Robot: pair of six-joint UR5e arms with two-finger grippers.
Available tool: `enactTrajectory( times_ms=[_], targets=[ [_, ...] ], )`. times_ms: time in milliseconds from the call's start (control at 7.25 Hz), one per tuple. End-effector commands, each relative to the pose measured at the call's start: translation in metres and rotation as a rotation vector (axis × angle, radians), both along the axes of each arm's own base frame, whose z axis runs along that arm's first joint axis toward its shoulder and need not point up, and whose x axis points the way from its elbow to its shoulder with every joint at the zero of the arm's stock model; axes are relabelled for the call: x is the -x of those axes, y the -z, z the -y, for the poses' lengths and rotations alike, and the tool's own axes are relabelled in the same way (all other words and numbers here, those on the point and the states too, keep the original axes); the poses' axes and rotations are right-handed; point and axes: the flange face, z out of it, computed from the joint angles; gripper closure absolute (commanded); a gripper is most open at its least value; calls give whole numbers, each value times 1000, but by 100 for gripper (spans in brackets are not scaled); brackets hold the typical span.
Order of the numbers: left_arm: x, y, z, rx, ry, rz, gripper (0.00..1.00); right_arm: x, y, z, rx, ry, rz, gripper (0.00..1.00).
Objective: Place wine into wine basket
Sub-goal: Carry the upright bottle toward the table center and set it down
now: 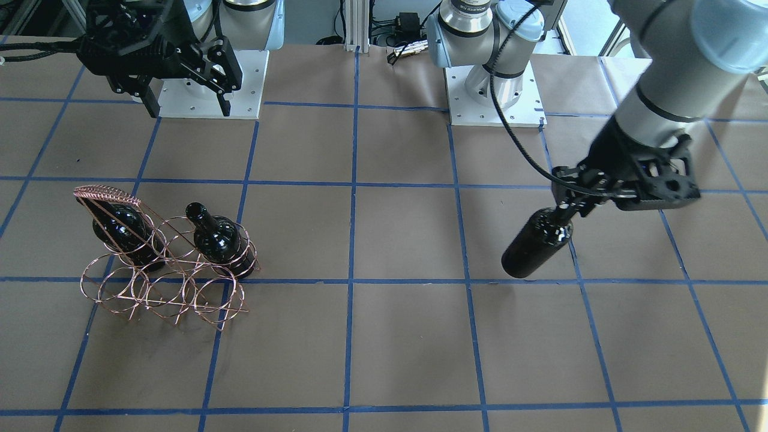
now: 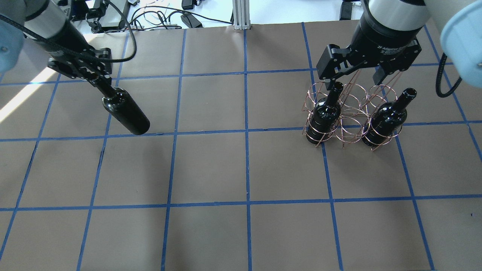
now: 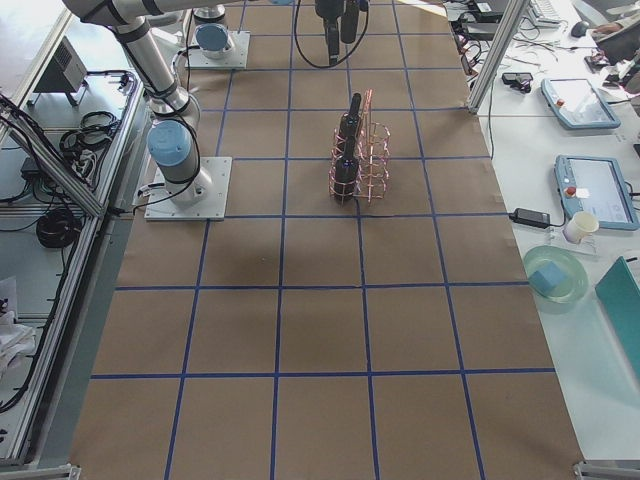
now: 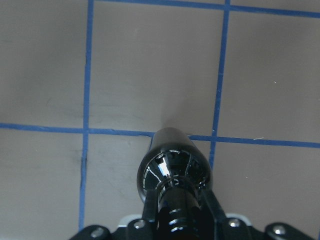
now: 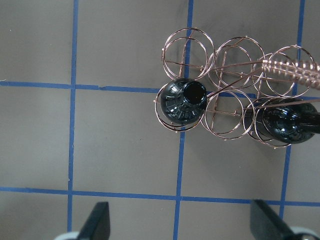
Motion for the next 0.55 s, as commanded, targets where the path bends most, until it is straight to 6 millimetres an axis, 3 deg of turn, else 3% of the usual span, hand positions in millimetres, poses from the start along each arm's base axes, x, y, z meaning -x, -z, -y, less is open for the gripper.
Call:
enactTrajectory(
  times_ms=[0, 138, 414],
  targets=[
    [117, 13, -50, -8, -93, 76, 100, 0, 0, 0, 0, 1, 0, 0],
    [149, 19, -64, -10, -122, 72, 100, 0, 0, 0, 0, 1, 0, 0],
    [164, 26, -73, -21, -116, 64, 100, 0, 0, 0, 0, -1, 0, 0]
  ],
)
